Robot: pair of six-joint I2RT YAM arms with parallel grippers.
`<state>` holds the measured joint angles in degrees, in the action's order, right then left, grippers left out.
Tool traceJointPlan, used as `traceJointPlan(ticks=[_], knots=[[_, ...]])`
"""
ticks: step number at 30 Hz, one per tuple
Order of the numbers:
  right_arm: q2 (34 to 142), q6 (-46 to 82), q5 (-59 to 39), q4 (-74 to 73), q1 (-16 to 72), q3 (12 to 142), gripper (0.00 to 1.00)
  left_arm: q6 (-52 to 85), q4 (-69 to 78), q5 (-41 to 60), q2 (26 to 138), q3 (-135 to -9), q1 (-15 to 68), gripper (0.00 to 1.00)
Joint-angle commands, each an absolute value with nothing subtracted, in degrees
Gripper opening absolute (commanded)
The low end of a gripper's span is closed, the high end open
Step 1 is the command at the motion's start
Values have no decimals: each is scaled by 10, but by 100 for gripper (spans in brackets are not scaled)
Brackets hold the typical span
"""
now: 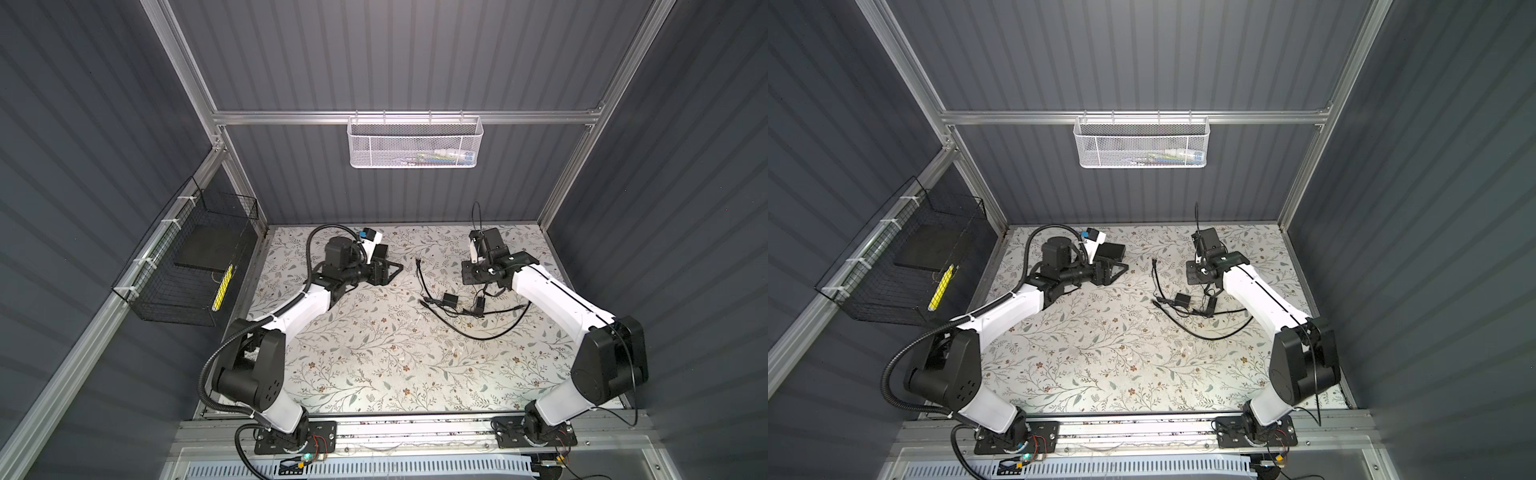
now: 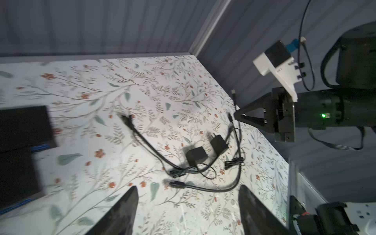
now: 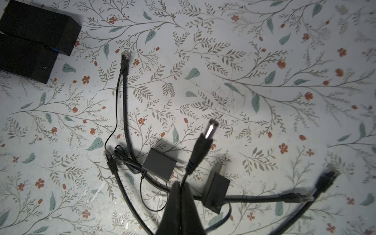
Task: Insert the plug into the switch port
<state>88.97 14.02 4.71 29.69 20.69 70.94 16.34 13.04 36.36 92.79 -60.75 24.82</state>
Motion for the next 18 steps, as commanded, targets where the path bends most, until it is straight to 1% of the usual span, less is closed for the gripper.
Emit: traceJointPlan(ticks=[1,7,15,18], knots=[[853,216,-33,173,209,661,0,223,240,401,971,-598,284,77],[835,226,-83,132,209,635,2,273,329,431,1050,-621,326,77],[837,243,-107,94,209,602,3,340,445,451,1127,-654,368,77],[841,251,-115,83,209,596,3,349,466,450,1148,-666,377,77]])
